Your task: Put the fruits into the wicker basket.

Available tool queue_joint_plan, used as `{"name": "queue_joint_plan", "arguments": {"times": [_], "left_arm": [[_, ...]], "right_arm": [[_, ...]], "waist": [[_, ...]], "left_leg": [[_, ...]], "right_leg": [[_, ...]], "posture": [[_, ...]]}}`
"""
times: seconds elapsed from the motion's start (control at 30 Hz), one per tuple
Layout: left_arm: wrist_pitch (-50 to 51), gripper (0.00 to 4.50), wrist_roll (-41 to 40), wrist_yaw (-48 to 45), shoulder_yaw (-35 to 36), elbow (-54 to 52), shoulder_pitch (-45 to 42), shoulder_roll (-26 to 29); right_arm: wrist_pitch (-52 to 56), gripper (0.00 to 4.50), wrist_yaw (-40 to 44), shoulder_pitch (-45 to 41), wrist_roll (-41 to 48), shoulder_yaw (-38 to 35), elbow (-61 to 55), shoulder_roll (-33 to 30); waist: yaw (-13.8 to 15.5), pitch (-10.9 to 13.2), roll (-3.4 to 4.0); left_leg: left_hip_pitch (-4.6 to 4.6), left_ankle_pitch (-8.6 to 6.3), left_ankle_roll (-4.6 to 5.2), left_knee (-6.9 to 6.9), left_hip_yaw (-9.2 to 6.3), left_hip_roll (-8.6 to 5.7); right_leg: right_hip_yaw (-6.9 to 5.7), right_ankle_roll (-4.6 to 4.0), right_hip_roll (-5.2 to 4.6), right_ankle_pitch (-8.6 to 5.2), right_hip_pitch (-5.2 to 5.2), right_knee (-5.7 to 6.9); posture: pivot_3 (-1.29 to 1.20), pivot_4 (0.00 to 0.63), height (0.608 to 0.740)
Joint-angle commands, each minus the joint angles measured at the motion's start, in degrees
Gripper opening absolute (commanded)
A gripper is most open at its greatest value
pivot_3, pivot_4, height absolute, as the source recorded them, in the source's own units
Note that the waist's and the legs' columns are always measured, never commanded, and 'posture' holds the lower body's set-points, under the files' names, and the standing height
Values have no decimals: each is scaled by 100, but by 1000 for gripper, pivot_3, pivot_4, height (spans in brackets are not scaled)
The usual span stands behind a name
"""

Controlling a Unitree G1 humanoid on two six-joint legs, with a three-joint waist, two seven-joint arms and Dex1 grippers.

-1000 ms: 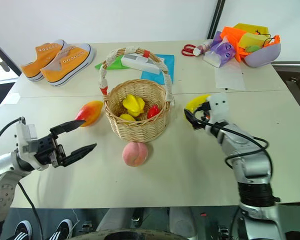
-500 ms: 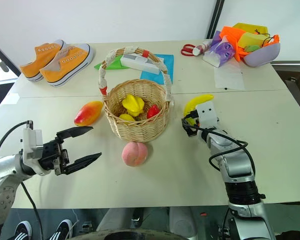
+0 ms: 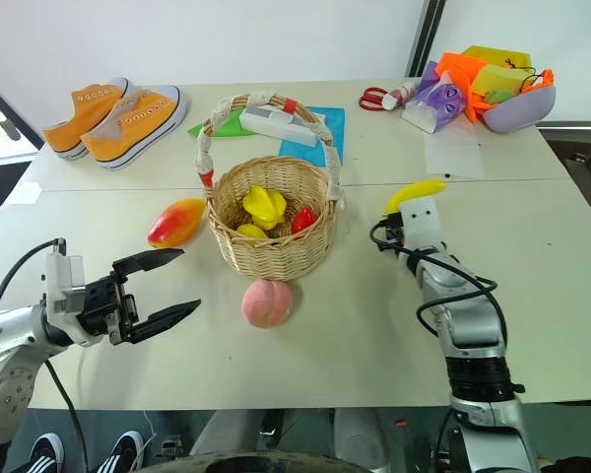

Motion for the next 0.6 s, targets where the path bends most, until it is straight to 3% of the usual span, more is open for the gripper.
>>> {"name": "queue_joint_plan", "arguments": {"times": [0.03,0.2,0.37,0.6], "left_arm": [[-27,4500,-110,86,184,151,-80,-67],[-132,4500,-39,37,230,481,-183,-129],[-221,4500,18,45,309,757,-286,-129],[-226,4500,73,63,271,814,-294,-169]], "right_arm": [[-993,548,797,243,748,-681,-701,-12],[-2349,548,2096,957,1624,-1191,-1340,4],[-3119,548,2410,1052,1478,-770,-1936,5],[-3306,548,3855,1310,1538,228,-2124,-805]], "waist": [[-7,0,0],[-21,0,0],[-45,0,0],[7,-1,-3]], "left_leg": [[0,0,0,0,0,1],[8,0,0,0,0,8],[10,0,0,4,1,8],[8,-1,1,2,0,7]], "right_leg": [[0,0,1,0,0,0],[-1,0,7,0,9,2],[0,0,6,0,9,2],[-1,-1,1,-1,10,-4]], "posture": [[0,150,740],[0,150,740],[0,150,740],[0,150,740]]}}
